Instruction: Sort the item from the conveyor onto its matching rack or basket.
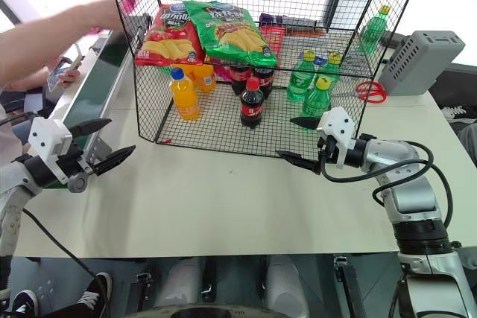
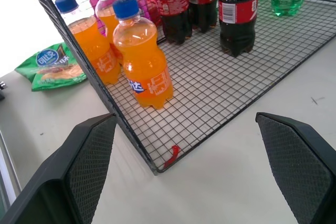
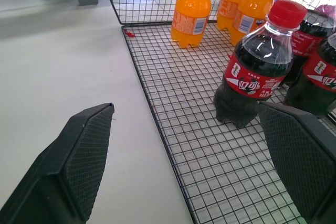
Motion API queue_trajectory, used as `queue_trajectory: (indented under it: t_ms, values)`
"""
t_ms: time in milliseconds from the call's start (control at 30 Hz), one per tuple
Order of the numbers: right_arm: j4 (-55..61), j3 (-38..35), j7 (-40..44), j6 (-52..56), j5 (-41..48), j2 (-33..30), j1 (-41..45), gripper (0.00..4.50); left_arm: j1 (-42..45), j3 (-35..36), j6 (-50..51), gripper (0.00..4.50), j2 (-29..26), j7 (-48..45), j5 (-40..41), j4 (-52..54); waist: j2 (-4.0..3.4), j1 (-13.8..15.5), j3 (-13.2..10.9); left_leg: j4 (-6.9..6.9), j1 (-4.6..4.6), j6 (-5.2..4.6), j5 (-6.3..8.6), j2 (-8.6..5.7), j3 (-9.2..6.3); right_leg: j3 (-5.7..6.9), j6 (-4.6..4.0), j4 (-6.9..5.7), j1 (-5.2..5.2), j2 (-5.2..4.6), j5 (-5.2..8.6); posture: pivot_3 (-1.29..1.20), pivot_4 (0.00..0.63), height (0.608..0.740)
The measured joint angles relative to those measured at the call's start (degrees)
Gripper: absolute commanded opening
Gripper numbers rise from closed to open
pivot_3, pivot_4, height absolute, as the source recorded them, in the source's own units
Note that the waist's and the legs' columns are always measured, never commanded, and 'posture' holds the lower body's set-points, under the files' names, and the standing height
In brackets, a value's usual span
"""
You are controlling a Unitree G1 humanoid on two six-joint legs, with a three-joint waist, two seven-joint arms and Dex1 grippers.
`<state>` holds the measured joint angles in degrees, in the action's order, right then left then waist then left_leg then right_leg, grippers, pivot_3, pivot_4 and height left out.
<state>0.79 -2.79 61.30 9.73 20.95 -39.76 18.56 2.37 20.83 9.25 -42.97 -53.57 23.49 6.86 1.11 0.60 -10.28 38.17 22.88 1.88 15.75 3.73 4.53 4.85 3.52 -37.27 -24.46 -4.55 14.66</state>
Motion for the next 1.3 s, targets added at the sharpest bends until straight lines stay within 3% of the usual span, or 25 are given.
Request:
queue_trajectory:
  t_ms: [633, 900, 1133, 1300]
  values:
    - [-0.03, 0.56, 1.54, 0.18, 0.54, 0.55, 1.44, 4.49, -3.69, 0.88, -2.57, 4.5, -0.61, -2.19, 0.42, 0.02, 0.0, -0.04, 0.0, 0.0, 0.0, 0.0, 0.0, 0.01, 0.0, 0.0, 0.0, 0.0, 0.0, 0.0, 0.0, 0.0, 0.15, 0.74]
    - [1.63, 2.68, 2.48, 6.32, 3.68, 2.68, 1.67, 4.49, -5.31, 2.69, -6.24, 4.5, -0.67, -0.36, -0.96, -0.39, -0.01, -0.05, 0.0, 0.0, 0.0, 0.0, 0.0, 0.02, 0.0, 0.0, 0.0, -0.01, -0.01, 0.0, 0.0, 0.0, 0.15, 0.74]
    - [4.76, 6.78, 2.47, 11.14, 6.63, 7.65, 3.1, 4.49, -7.4, 7.31, -16.6, 4.5, -1.48, 5.24, -8.22, -4.95, -0.01, -0.32, 0.0, -0.02, 0.0, 0.0, 0.0, 0.03, 0.02, 0.0, -0.02, -0.02, -0.02, -0.02, -0.01, 0.0, 0.15, 0.74]
    - [4.52, 8.96, 2.17, 10.56, 5.44, 9.76, 4.61, 4.49, -13.95, 11.96, -26.26, 4.5, -3.69, 8.32, -15.34, -7.61, -0.01, -0.41, 0.0, -0.04, 0.0, 0.0, 0.01, 0.05, 0.02, 0.02, -0.03, -0.02, -0.05, -0.01, 0.0, 0.0, 0.15, 0.74]
